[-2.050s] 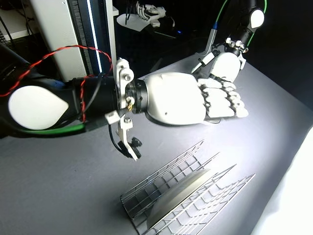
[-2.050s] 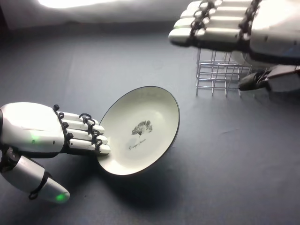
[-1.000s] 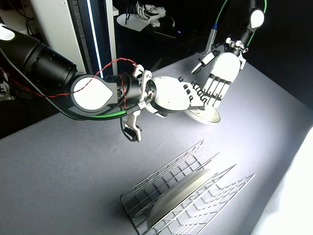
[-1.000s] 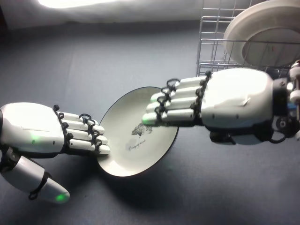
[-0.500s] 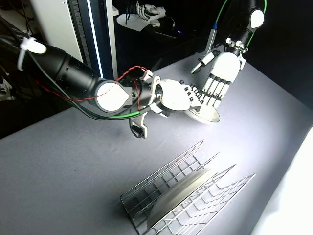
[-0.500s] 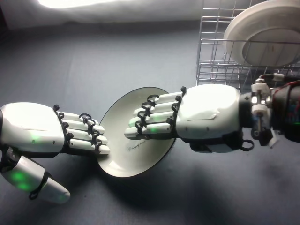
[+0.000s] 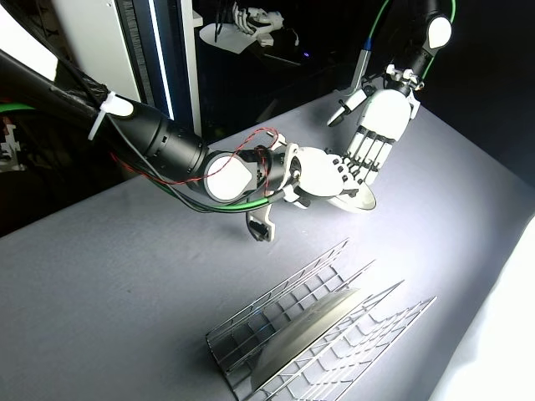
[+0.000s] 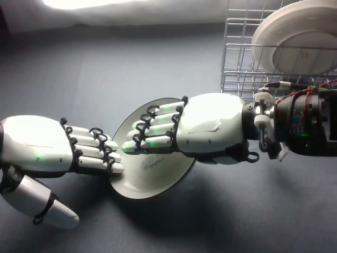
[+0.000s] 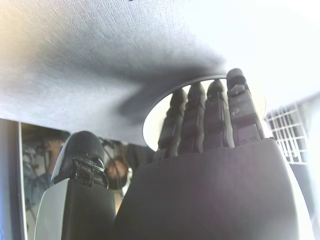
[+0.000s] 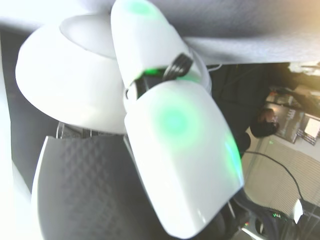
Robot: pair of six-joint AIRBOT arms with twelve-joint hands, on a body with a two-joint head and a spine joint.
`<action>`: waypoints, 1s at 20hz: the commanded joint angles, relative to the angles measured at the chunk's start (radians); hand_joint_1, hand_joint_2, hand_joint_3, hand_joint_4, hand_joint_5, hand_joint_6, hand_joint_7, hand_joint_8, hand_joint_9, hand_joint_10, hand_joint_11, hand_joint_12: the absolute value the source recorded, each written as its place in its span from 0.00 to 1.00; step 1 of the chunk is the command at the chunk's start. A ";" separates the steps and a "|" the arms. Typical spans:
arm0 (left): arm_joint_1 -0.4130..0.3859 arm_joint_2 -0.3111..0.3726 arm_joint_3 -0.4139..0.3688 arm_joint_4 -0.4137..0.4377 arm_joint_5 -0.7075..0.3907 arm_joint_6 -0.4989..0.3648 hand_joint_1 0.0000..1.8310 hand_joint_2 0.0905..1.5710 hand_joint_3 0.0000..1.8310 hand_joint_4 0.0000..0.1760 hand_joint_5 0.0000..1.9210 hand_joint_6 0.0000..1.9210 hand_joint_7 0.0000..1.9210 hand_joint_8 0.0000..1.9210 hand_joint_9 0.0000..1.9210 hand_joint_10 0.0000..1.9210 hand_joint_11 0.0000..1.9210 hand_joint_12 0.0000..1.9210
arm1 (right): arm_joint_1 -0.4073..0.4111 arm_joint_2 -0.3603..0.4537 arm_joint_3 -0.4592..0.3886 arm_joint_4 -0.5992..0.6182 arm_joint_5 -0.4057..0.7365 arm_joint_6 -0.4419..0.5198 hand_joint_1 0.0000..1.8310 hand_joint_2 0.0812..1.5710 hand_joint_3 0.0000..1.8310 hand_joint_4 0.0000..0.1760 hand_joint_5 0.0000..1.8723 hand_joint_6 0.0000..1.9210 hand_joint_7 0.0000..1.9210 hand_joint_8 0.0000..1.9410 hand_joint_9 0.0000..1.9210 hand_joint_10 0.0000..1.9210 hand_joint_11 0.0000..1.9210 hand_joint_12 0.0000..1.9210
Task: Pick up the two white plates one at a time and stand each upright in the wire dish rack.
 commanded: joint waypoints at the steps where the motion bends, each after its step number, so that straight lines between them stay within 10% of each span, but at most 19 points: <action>1: 0.005 -0.009 -0.002 -0.009 -0.043 -0.004 0.00 0.76 0.00 0.00 0.07 0.01 0.06 0.01 0.03 0.01 0.00 0.00 | 0.013 0.001 0.001 0.032 0.081 -0.003 0.87 0.71 0.00 0.00 0.03 0.01 0.04 0.01 0.06 0.01 0.00 0.44; 4: 0.005 -0.009 -0.002 -0.009 -0.043 -0.004 0.00 0.76 0.00 0.00 0.08 0.01 0.06 0.01 0.03 0.01 0.02 0.01 | 0.011 0.001 0.001 0.032 0.079 -0.005 0.81 0.68 0.00 0.00 0.19 0.03 0.23 0.02 0.24 0.05 0.01 0.65; 7: 0.005 -0.009 -0.002 -0.009 -0.043 -0.004 0.00 0.77 0.00 0.00 0.08 0.00 0.06 0.01 0.03 0.01 0.01 0.00 | 0.011 0.001 0.001 0.032 0.079 -0.008 0.80 0.67 0.00 0.00 0.32 0.03 0.36 0.01 0.37 0.05 0.13 0.66; 8: 0.005 -0.009 -0.002 -0.009 -0.043 -0.004 0.00 0.76 0.00 0.00 0.09 0.01 0.07 0.01 0.04 0.01 0.03 0.01 | 0.011 0.001 0.001 0.032 0.079 -0.009 0.81 0.69 0.00 0.00 0.42 0.49 0.48 0.32 0.44 0.47 0.38 0.77; 11: -0.002 -0.009 0.004 -0.009 -0.046 -0.013 0.00 0.76 0.00 0.00 0.06 0.00 0.05 0.00 0.03 0.00 0.00 0.00 | 0.012 0.003 0.001 0.032 0.080 -0.012 0.76 0.65 0.00 0.00 0.56 0.46 0.60 0.29 0.56 0.50 0.53 0.64; 20: -0.184 0.024 0.033 -0.001 -0.066 -0.069 0.00 0.76 0.00 0.00 0.07 0.00 0.05 0.00 0.02 0.00 0.00 0.00 | 0.040 0.045 -0.021 0.035 0.135 -0.008 0.76 0.66 0.00 0.00 0.55 0.49 0.57 0.33 0.54 0.54 0.50 0.66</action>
